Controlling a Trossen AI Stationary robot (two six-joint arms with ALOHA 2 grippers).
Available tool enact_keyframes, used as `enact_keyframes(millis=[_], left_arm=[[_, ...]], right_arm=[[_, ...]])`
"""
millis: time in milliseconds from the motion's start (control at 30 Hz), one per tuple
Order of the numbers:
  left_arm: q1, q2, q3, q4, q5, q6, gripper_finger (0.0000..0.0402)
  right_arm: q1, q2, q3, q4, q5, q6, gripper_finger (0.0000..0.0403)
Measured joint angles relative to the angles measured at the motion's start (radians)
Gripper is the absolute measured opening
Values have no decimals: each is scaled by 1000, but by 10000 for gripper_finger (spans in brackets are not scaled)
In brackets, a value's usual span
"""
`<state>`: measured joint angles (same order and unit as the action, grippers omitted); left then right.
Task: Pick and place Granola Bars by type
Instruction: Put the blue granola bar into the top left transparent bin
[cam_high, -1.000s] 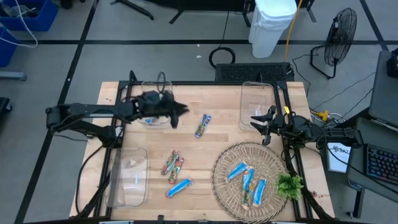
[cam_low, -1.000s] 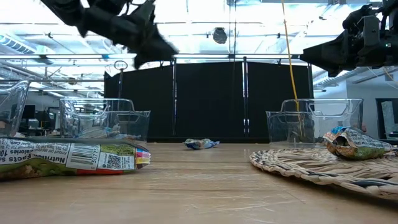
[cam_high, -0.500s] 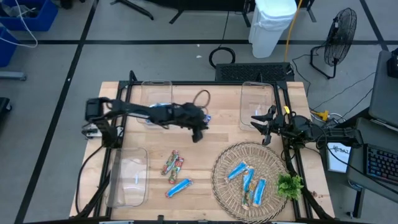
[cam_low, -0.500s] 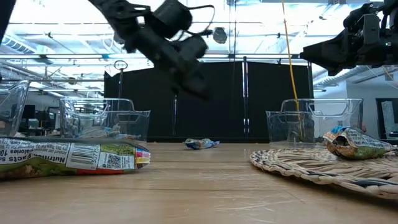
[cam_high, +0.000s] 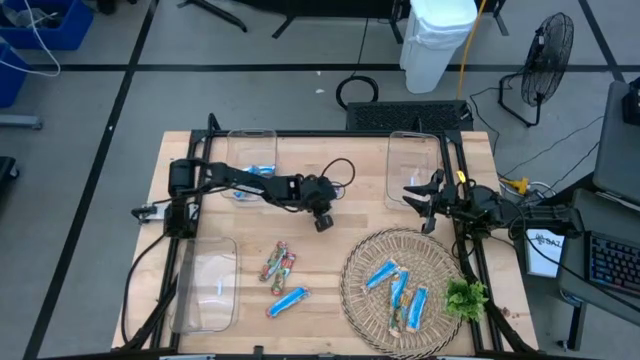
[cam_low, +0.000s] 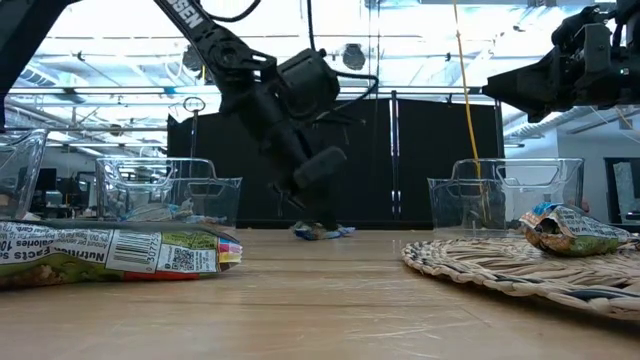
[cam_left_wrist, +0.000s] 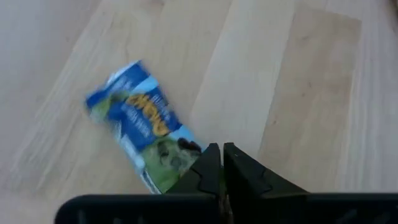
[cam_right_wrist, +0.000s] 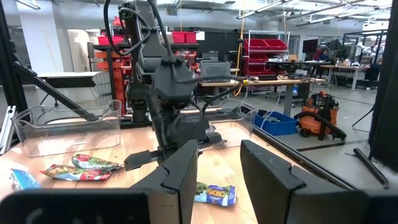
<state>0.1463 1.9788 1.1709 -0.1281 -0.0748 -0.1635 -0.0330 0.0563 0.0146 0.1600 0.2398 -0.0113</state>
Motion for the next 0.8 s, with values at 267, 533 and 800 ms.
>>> enact_keyframes(millis=[267, 533, 800], left_arm=[[0, -17, 2, -211, -36, -55, 7], [0, -72, -2, -452, -131, -123, 12], [-3, -167, -2, -461, -155, -160, 28]], right_arm=[[0, 0, 0, 0, 0, 0, 114], [0, 3, 0, -1, 0, 0, 114], [0, 10, 0, 0, 0, 0, 114]])
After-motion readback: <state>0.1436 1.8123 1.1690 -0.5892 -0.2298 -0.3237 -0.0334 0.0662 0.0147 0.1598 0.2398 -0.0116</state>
